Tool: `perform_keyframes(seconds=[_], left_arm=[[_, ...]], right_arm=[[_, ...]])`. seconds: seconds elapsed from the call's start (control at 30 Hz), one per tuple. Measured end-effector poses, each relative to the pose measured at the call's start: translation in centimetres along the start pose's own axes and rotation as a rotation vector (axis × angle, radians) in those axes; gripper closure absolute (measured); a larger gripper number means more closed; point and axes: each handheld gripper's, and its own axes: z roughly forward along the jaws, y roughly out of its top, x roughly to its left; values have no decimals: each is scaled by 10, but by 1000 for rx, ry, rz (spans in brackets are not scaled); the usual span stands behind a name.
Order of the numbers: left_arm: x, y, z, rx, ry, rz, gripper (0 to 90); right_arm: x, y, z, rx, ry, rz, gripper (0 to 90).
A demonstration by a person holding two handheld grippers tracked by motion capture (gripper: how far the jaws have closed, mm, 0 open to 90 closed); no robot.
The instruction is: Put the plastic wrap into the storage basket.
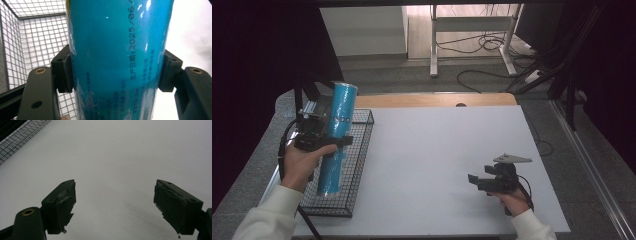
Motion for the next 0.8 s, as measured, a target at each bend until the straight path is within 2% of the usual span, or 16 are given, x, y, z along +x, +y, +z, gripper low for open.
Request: perform_keyframes(seconds=[0.33,0.6,0.8], left_arm=[[10,-1,3,10,24,-19,315],[21,-3,14,60,35,-41,315],[32,-6,22,94,64,-59,315]], right_arm=[[-1,0,0,0,-14,5,181],[-2,0,0,3,-26,14,165],[0,0,1,11,-19,11,159]])
